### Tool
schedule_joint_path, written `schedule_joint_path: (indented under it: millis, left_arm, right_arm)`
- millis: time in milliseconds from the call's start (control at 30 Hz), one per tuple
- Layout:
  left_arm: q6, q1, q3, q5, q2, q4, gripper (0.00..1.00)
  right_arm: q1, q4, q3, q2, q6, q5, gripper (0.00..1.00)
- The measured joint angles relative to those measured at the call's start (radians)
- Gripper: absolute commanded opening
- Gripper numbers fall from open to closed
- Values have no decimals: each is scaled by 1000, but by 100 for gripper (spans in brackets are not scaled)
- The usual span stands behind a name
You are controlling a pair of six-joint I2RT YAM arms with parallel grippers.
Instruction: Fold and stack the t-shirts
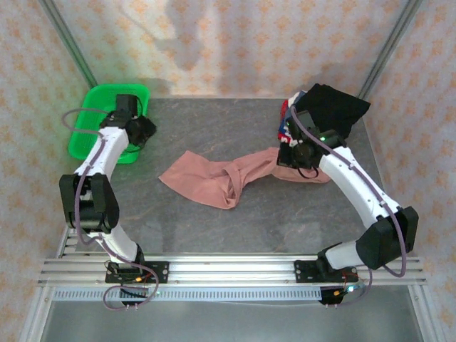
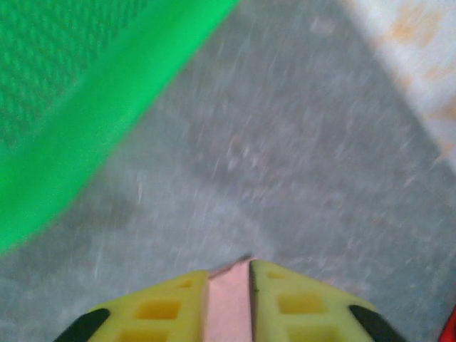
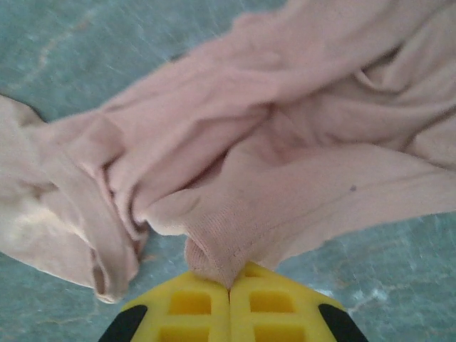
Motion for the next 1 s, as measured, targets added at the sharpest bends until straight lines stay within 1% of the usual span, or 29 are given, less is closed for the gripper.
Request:
schedule_joint_path:
  millis: [133, 267, 500, 667, 733, 767, 800, 867, 900, 933, 1000]
  left_arm:
    - [16, -43, -92, 23, 0, -19, 47]
    - [41, -48, -172, 25, 0, -38, 52]
    - [63, -48, -286, 27, 3, -61, 55]
    - [53, -56, -304, 45, 74, -19, 55]
    - [48, -62, -298, 34, 95, -20, 53]
    - [47, -63, -292, 33, 95, -22, 50]
    - [44, -67, -288, 26, 100, -28, 39]
    - [40, -69, -269, -5, 118, -63, 12]
    - [35, -68, -258, -18, 123, -83, 4]
    - [32, -68, -250, -14, 127, -86, 0]
    - [40, -77, -212, -7, 150, -67, 0]
  right_arm:
    - [-5, -10, -35, -7, 7, 6, 0]
    - [-5, -10, -35, -9, 8, 6, 0]
    - [-6, -10, -36, -10, 8, 6, 0]
    - [-7, -10, -36, -10, 8, 6, 0]
    - [-7, -10, -36, -10, 8, 6, 0]
    - [-8, -10, -36, -10, 8, 6, 0]
    - [-9, -9, -36, -9, 8, 6, 0]
    - [-11, -9, -36, -7, 8, 6, 0]
    - [-11, -9, -35, -6, 8, 6, 0]
    - [-12, -9, -35, -5, 8, 6, 0]
    - [-14, -10, -34, -2, 7, 6, 0]
